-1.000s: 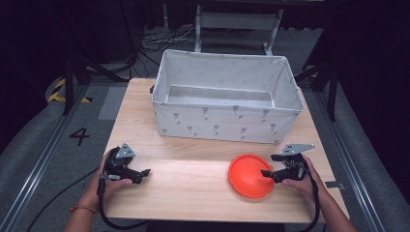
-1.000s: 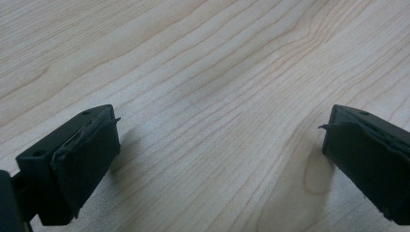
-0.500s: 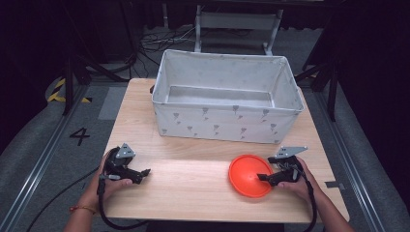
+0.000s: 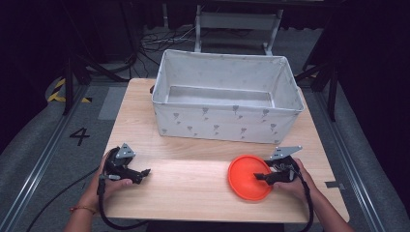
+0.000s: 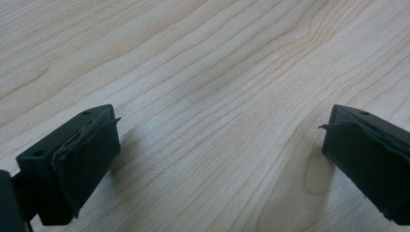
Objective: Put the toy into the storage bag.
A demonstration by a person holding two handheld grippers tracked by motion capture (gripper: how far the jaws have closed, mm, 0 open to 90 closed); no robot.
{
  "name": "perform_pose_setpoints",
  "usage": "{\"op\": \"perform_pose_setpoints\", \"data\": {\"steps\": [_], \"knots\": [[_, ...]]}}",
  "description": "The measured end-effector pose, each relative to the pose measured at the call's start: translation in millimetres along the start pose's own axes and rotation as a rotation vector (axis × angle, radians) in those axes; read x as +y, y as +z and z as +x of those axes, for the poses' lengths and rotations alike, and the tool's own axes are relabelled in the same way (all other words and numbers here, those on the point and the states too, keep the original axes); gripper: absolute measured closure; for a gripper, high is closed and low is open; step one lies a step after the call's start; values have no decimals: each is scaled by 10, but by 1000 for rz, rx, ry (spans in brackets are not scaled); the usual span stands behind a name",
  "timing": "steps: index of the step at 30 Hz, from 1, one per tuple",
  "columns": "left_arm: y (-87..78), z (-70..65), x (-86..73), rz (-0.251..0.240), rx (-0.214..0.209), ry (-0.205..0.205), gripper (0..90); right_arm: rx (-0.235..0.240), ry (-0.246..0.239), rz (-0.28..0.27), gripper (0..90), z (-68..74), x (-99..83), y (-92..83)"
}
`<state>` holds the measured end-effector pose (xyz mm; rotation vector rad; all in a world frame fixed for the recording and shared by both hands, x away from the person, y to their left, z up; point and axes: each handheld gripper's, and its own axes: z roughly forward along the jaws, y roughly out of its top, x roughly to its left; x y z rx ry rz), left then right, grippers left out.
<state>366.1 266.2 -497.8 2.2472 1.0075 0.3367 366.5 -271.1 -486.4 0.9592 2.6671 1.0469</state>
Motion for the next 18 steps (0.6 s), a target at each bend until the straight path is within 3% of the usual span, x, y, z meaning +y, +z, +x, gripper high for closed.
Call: {"op": "perform_pose_setpoints", "data": {"steps": [6,10,18], "knots": [[0,1,0,0,-1,0,2,33,57,-37,577,-66,-4,-22],[-1,6,2,-1,3,7,2,43,58,-82,671,-67,22,-96],[0,3,1,0,0,2,2,73,23,-128,752,8,92,-223]]}}
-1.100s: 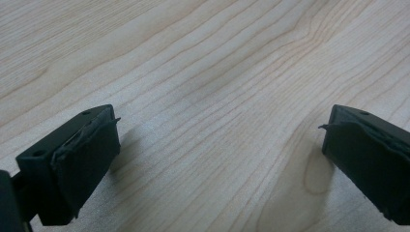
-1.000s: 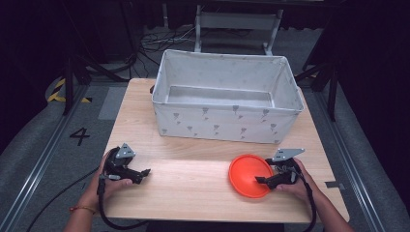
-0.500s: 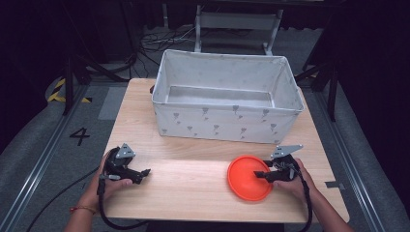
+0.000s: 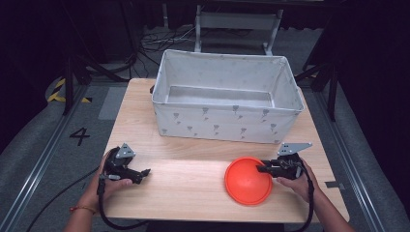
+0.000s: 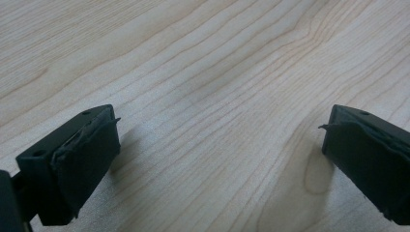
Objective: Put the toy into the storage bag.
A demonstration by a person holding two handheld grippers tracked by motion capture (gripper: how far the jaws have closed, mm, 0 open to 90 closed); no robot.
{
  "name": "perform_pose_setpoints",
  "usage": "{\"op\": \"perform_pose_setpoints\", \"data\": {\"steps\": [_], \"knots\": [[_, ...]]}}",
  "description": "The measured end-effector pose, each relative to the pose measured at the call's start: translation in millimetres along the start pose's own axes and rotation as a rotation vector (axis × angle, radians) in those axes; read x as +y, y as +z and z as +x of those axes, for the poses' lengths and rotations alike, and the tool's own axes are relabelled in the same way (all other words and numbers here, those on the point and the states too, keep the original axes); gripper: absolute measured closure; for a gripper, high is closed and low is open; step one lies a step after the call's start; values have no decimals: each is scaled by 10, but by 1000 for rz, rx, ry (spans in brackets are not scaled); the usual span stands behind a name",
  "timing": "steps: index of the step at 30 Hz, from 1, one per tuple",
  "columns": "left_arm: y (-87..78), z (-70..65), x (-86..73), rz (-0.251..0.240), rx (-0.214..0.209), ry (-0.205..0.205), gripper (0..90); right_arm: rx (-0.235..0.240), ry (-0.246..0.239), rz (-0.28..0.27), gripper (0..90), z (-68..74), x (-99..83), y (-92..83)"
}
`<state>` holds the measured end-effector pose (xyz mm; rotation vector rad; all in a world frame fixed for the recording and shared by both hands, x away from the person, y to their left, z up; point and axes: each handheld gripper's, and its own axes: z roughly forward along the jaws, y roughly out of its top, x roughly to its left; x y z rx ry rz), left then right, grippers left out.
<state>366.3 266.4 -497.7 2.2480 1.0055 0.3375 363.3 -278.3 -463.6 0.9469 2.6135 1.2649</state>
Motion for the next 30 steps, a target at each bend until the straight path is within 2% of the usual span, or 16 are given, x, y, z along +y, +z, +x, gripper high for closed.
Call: {"op": "perform_pose_setpoints", "data": {"steps": [6,7,10,12,15,17,30], "knots": [[0,-1,0,0,-1,-2,2,44,-30,-52,809,77,85,-132],[0,6,2,-2,4,8,2,46,-43,-58,812,100,108,-162],[0,0,0,0,-2,-1,2,30,-96,-63,816,190,168,-219],[-1,6,2,-2,4,9,2,18,-128,-64,818,254,208,-253],[-1,5,1,-1,2,6,2,5,-155,-66,820,315,244,-285],[-1,4,1,-1,1,5,2,-11,-192,-62,821,380,286,-315],[-1,6,1,-1,0,6,2,-79,-355,8,822,705,632,-531]]}}
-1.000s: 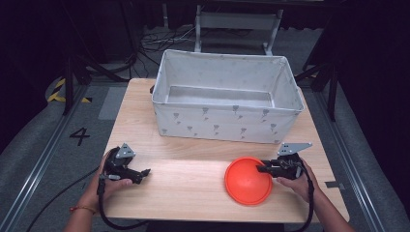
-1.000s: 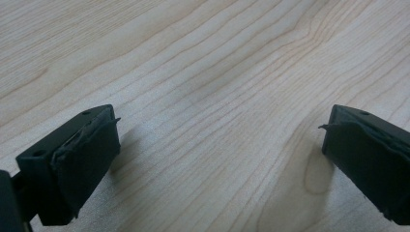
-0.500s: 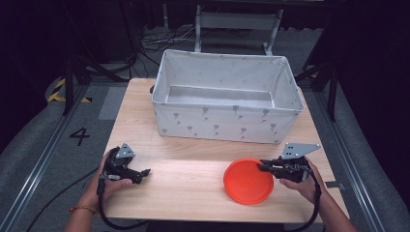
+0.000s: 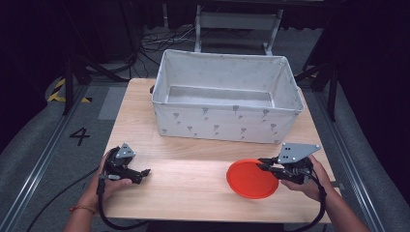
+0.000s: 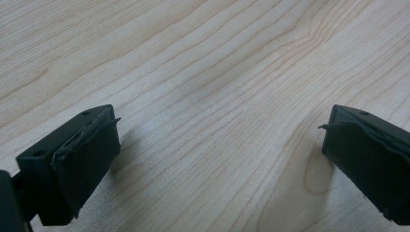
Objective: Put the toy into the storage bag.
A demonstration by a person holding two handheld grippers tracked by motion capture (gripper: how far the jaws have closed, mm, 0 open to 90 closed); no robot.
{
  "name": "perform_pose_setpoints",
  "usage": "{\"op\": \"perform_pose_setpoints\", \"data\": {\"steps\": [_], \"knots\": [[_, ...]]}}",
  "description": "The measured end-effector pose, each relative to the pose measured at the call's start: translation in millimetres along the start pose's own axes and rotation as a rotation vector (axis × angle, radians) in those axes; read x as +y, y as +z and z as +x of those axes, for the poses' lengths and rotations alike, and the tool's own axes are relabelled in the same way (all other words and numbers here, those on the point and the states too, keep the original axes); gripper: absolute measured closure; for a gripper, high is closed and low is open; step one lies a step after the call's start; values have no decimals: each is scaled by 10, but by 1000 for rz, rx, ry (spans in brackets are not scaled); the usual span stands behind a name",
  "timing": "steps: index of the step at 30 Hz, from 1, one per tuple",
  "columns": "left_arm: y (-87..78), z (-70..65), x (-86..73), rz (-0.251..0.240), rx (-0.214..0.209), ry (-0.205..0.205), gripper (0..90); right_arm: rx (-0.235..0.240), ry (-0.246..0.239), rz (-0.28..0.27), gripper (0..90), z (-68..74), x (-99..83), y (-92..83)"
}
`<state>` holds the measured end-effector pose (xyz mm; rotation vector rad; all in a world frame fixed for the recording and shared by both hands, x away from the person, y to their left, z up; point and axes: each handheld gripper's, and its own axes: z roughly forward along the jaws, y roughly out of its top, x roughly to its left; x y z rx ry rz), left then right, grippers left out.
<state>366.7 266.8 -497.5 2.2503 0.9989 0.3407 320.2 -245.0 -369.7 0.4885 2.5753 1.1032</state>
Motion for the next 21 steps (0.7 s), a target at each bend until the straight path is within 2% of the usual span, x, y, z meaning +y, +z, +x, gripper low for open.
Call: {"op": "perform_pose_setpoints", "data": {"steps": [8,21], "knots": [[0,0,0,0,0,0,2,-29,-53,7,822,-13,230,-173],[-1,1,0,1,0,1,2,-54,-68,-21,822,-114,442,-388]]}}
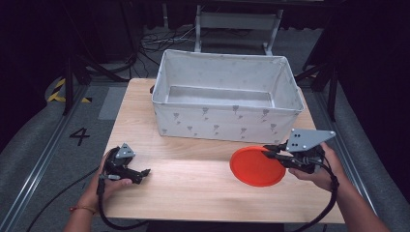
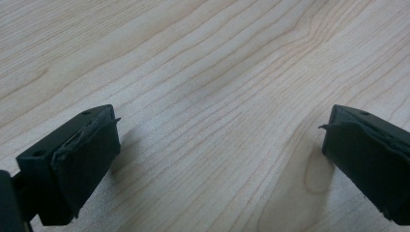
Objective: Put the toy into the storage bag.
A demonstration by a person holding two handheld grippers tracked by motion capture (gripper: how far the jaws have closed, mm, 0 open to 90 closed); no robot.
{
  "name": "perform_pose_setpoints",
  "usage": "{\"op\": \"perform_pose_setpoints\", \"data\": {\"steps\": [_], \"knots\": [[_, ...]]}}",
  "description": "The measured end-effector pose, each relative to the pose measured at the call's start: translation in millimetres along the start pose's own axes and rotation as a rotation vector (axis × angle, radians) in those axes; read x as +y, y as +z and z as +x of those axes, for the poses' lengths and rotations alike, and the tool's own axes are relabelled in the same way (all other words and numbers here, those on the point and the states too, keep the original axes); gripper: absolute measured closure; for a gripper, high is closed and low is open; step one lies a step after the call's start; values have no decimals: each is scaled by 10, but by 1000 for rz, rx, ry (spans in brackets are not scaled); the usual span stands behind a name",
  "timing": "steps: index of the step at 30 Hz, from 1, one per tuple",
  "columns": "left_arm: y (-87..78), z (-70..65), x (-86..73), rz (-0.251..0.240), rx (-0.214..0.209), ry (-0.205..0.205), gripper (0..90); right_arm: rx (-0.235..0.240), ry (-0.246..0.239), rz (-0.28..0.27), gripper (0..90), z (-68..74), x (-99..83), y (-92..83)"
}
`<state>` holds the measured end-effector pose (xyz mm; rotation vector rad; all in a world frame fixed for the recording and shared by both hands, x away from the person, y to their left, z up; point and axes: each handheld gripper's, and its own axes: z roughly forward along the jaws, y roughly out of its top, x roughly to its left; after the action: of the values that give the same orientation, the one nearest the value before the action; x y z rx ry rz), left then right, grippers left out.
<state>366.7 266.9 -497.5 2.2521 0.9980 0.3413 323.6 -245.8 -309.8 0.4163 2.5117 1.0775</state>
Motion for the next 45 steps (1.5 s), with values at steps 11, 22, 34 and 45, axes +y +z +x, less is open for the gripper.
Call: {"op": "perform_pose_setpoints", "data": {"steps": [11,22,34,45], "knots": [[0,-4,-2,1,-2,-6,2,-50,-17,-19,822,-141,213,-207],[1,-6,-3,0,-2,-8,3,-80,-39,-24,822,-262,450,-363],[-4,-10,-7,-2,7,-11,5,-146,-7,-66,822,-491,606,-522],[-1,-1,-4,1,-3,-8,2,-185,-18,-60,822,-624,830,-602]]}}
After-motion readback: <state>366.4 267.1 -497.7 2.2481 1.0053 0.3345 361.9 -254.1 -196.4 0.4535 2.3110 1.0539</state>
